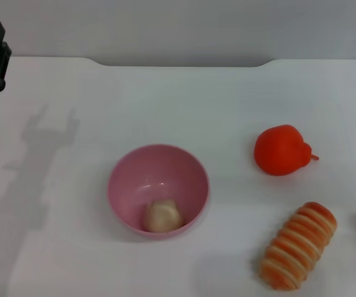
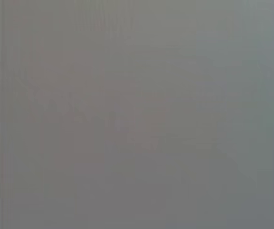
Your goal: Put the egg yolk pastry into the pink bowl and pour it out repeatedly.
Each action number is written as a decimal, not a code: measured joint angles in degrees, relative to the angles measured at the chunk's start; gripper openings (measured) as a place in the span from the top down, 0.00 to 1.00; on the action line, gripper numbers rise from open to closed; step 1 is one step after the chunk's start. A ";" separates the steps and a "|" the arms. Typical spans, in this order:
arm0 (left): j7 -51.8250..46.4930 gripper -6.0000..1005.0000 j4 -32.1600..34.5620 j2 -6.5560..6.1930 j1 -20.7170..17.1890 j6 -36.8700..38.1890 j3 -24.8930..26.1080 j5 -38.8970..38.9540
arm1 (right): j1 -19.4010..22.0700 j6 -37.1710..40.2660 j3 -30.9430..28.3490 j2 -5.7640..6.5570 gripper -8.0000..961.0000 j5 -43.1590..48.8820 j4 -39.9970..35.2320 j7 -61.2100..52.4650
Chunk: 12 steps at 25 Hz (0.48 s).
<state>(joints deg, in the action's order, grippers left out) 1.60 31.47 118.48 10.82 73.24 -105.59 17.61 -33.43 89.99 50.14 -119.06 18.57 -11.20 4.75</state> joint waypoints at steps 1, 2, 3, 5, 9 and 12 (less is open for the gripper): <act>-0.22 0.39 -0.10 0.00 0.31 -0.01 -0.01 0.04 | -0.10 0.01 -0.01 -0.01 0.49 -0.01 0.11 -0.26; -0.64 0.39 -0.18 0.00 0.77 -0.02 -0.01 0.07 | -0.18 0.01 -0.02 -0.01 0.49 -0.02 0.18 -0.59; -1.03 0.39 -0.23 0.00 1.04 -0.03 0.00 0.10 | -0.29 0.01 -0.07 -0.03 0.49 -0.21 0.28 -2.26; -1.85 0.40 -0.28 -0.05 1.62 -0.05 0.24 0.14 | -0.33 0.02 -0.15 -0.04 0.49 -1.27 0.31 -4.88; -2.26 0.40 -0.81 -0.14 2.46 -0.04 0.59 0.52 | -0.29 0.02 -0.16 -0.10 0.49 -4.66 0.32 -9.81; -2.27 0.40 -1.02 -0.15 2.78 -0.03 0.70 0.90 | 0.05 0.02 -0.16 -0.12 0.49 -6.31 0.38 -13.57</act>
<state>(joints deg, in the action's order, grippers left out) -0.67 30.45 118.33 13.60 73.21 -104.89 18.50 -33.39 90.00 49.98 -119.18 12.26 -10.82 -8.82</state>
